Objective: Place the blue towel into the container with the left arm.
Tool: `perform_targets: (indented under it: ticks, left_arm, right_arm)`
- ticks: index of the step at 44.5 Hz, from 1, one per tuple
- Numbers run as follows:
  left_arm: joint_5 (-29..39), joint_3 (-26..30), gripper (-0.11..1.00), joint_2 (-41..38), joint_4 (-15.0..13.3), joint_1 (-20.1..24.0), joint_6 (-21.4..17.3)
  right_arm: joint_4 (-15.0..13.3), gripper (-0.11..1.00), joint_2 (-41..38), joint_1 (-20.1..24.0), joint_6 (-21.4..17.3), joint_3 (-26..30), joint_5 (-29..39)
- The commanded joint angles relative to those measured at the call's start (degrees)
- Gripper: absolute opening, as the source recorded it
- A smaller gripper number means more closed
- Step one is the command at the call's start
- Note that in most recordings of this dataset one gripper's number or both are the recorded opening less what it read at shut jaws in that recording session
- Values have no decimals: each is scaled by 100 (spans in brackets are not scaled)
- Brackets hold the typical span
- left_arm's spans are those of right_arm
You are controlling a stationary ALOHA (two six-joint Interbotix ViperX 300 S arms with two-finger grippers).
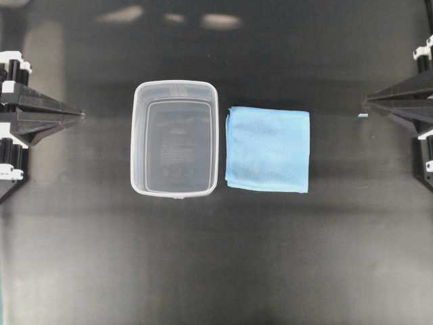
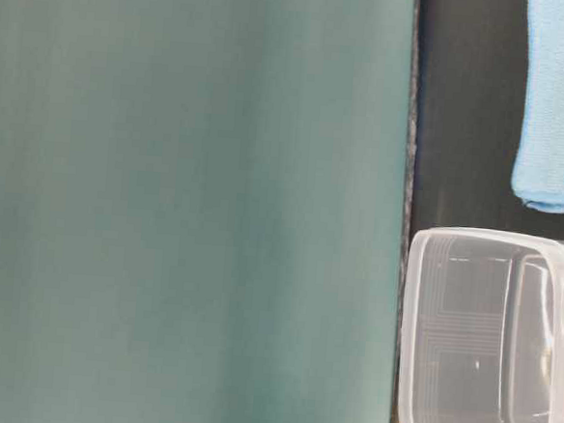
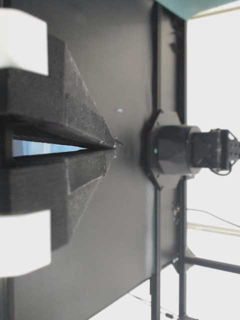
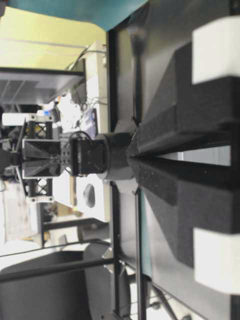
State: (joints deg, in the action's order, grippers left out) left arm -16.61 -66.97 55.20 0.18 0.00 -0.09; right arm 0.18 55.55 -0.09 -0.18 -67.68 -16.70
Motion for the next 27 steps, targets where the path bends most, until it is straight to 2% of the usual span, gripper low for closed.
perform_targets:
  ticks: [1, 4, 7, 18, 24, 27]
  left_arm:
    - [299, 308, 6, -149, 229, 35, 167]
    - [738, 545, 2, -299, 229, 70, 255]
    - [1134, 773, 0, -448, 229, 88, 308]
    - [2654, 1863, 0, -1230, 229, 185, 237]
    - [3208, 2470, 0, -1828, 237, 255, 211]
    - [3419, 2760, 0, -2162, 237, 281, 211]
  right_arm:
    - [26, 1, -44, -9, -9, 44, -35]
    - [53, 6, -9, -9, -35, 18, -18]
    - [53, -1, 35, -9, -70, 0, 9]
    - [53, -1, 176, -62, -88, -9, 26]
    - [53, 0, 229, -158, -97, -9, 35]
    - [53, 5, 255, -211, -97, -9, 35]
